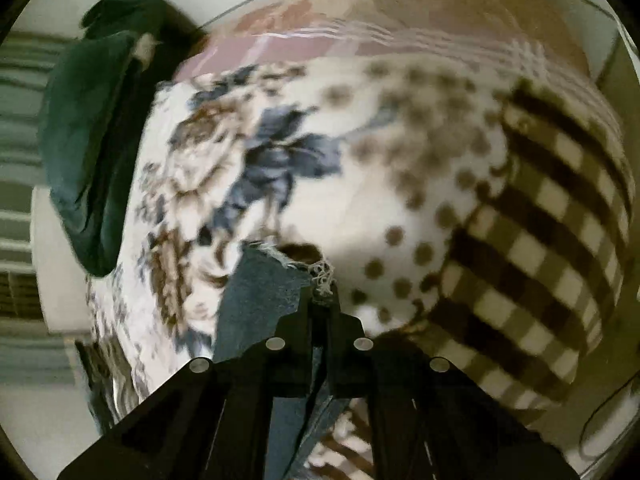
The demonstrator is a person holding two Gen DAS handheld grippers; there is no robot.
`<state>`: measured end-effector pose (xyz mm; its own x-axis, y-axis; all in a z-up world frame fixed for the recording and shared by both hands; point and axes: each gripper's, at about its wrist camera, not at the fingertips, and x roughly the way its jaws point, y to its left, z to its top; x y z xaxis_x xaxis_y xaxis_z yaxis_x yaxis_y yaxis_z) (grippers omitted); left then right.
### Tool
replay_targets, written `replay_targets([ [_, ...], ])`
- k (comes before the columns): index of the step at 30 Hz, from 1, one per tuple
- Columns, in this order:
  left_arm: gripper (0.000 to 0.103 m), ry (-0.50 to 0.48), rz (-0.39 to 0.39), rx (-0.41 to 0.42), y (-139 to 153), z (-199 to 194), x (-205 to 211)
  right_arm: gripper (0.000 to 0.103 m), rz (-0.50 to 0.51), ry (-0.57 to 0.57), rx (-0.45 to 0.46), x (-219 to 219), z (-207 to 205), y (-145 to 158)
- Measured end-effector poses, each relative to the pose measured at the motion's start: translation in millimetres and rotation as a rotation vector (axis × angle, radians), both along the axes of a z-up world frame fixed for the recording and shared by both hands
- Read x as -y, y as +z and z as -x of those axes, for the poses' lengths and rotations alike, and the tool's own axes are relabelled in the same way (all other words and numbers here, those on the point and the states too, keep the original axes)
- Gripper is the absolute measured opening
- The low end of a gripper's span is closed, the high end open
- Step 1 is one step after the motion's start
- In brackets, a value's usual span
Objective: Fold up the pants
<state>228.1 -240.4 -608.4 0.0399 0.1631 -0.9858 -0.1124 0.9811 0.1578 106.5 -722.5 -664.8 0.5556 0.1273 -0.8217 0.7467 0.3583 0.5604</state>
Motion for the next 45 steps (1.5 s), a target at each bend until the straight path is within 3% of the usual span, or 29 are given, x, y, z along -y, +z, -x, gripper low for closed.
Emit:
replay_targets([
  [4,0.094,0.022,0.022,-0.010,-8,-2,-6,0.004,0.018,0.030,-0.003,0,16,21],
  [7,0.099,0.009,0.022,-0.014,-14,-4,-9,0.005,-0.022,0.064,-0.039,2,22,6],
  [9,0.103,0.004,0.027,-0.019,-21,-6,-14,0.012,-0.107,0.046,-0.027,6,36,-9],
  [11,0.103,0.015,0.065,-0.032,-28,-11,-22,0.043,-0.198,0.018,0.032,4,49,-20],
  [12,0.103,0.020,0.079,-0.037,-31,-11,-26,0.048,-0.217,0.009,0.046,1,55,-23],
  [16,0.103,0.020,0.104,-0.038,-38,-12,-33,0.055,-0.331,0.031,0.134,-18,55,-46],
  [21,0.103,0.021,0.108,-0.039,-35,-9,-36,0.059,-0.340,0.012,0.214,-31,28,-59],
  [22,0.103,0.024,0.114,-0.033,-30,-8,-36,0.059,-0.320,0.026,0.228,-33,21,-55],
  [23,0.103,0.025,0.125,-0.024,-26,-7,-38,0.048,-0.281,0.049,0.220,-35,12,-50],
  [24,0.103,0.029,0.141,-0.007,-20,-5,-41,0.034,-0.239,0.078,0.223,-39,3,-42],
  [25,0.103,0.035,0.146,0.005,-16,-4,-43,0.007,-0.201,0.107,0.202,-41,-4,-37],
  [28,0.103,0.072,0.176,0.034,-6,3,-54,0.007,-0.137,0.074,0.201,-33,-9,-23],
  [31,0.103,0.105,0.198,0.053,-4,7,-67,0.007,-0.179,0.058,0.188,-26,-12,-34],
  [33,0.103,0.105,0.192,0.050,-8,10,-72,0.012,-0.288,0.049,0.183,-27,-13,-57],
  [35,0.103,0.099,0.198,0.039,-15,9,-78,0.028,-0.384,0.050,0.211,-32,-14,-72],
  [38,0.103,0.073,0.176,0.040,-25,10,-79,0.034,-0.385,0.086,0.241,-47,-25,-77],
  [39,0.103,0.062,0.161,0.041,-26,10,-77,0.034,-0.341,0.097,0.229,-52,-31,-75],
  [41,0.103,0.044,0.140,0.047,-24,8,-73,0.009,-0.259,0.088,0.202,-57,-35,-67],
  [45,0.103,0.060,0.171,0.084,-8,9,-75,0.007,-0.161,0.081,0.186,-68,-35,-28],
])
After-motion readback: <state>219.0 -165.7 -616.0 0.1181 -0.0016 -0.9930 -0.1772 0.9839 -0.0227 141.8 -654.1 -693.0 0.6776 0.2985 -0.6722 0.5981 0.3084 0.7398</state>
